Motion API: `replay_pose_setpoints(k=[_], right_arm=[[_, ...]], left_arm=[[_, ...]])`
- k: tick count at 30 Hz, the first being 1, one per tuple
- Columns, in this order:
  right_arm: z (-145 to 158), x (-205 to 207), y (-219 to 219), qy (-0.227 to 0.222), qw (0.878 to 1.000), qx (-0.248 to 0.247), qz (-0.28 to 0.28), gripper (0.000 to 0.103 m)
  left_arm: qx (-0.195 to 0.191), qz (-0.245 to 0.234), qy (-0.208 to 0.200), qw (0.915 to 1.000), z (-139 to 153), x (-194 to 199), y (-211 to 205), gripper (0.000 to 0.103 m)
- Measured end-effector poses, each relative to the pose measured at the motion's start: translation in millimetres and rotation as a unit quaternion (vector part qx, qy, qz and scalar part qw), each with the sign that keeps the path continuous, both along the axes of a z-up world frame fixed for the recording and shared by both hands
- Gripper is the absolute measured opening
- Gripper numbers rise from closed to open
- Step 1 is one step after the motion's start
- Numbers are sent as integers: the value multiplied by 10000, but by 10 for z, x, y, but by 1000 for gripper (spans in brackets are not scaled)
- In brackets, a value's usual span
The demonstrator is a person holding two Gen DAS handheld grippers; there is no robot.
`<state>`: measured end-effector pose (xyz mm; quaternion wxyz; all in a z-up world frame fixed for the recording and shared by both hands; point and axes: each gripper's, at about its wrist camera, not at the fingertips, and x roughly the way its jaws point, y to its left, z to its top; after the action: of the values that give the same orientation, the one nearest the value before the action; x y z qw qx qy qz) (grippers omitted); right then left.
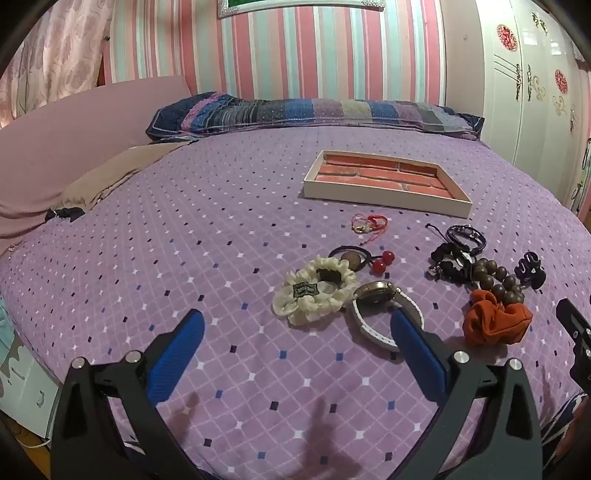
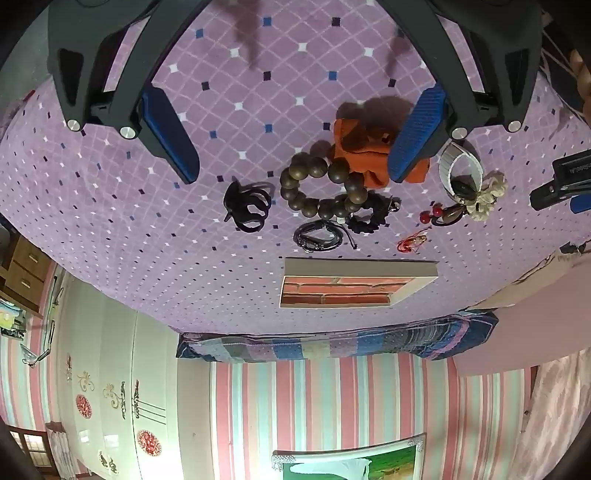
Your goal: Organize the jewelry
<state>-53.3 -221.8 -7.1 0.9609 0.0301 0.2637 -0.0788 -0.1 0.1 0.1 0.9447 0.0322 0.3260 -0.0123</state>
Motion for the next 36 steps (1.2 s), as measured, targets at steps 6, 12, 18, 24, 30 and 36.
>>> replay_pose_setpoints(k=[6, 12, 18, 24, 30, 36], right_arm=[[0, 1, 3, 4, 10000, -16, -12, 99], [3, 1, 1, 1, 10000, -18, -8, 99], [-7, -1, 2, 2, 10000, -29, -21, 99], [15, -11, -5, -2, 10000, -38, -26, 99], [20, -14, -5, -8, 10000, -47, -25, 99], [26, -17, -5, -15, 10000, -48, -28, 99]], left_arm=[[-13, -16, 61, 10000, -7, 31, 17, 99], [33, 5, -13, 10000, -4, 6, -6, 99], [48, 3, -23, 10000, -4, 4, -6, 99], [57, 6, -32, 10000, -1, 29, 29, 99], [53, 8, -41, 10000, 17, 27, 50, 99], [62, 11, -47, 10000, 53, 14, 61, 99]])
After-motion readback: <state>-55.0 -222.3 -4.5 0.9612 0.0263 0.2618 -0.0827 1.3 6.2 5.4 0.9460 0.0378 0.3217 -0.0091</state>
